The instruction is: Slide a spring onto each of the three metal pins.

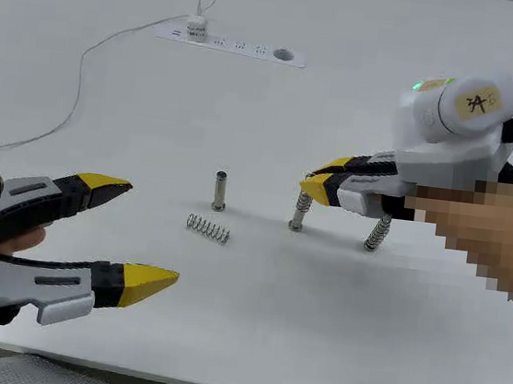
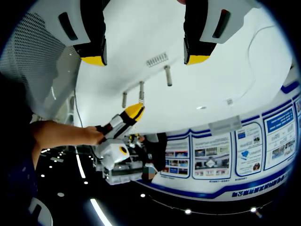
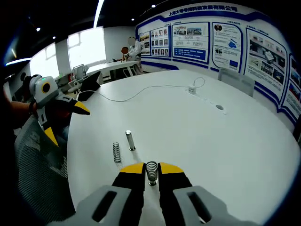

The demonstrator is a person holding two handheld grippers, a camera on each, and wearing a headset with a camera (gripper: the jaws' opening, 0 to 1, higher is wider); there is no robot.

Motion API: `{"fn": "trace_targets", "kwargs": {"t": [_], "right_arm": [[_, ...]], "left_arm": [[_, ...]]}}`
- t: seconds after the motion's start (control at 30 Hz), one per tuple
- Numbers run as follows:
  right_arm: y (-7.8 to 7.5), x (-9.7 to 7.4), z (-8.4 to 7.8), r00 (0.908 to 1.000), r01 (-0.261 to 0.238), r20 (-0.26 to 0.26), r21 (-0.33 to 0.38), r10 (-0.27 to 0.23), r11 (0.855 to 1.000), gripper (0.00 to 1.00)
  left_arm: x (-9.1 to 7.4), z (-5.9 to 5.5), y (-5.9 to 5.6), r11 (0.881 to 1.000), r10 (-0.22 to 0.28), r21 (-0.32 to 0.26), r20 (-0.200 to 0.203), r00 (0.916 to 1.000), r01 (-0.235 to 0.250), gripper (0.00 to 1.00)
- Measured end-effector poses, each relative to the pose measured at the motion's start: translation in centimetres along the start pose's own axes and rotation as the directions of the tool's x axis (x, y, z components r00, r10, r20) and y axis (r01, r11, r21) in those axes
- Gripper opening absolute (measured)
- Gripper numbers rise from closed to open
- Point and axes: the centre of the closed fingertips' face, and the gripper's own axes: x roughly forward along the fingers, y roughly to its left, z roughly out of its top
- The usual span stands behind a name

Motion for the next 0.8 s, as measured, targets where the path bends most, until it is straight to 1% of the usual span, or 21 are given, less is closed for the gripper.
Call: {"fn": "trace_targets", "kwargs": {"t": [0.23, 0.8], "right_arm": [[0.1, 0.5, -0.8, 0.9998, -0.004, -0.022, 0.012, 0.005, 1.0, 0.12], [0.2, 1.2, -2.2, 0.9973, -0.006, -0.073, -0.007, 0.005, 1.0, 0.12]], "left_arm": [[0.0, 0.0, 0.0, 1.0, 0.001, -0.001, 0.0, 1.0, -0.001, 0.68], [0.0, 0.1, -0.1, 1.0, 0.0, 0.003, 0.001, 1.0, 0.0, 0.68]]}}
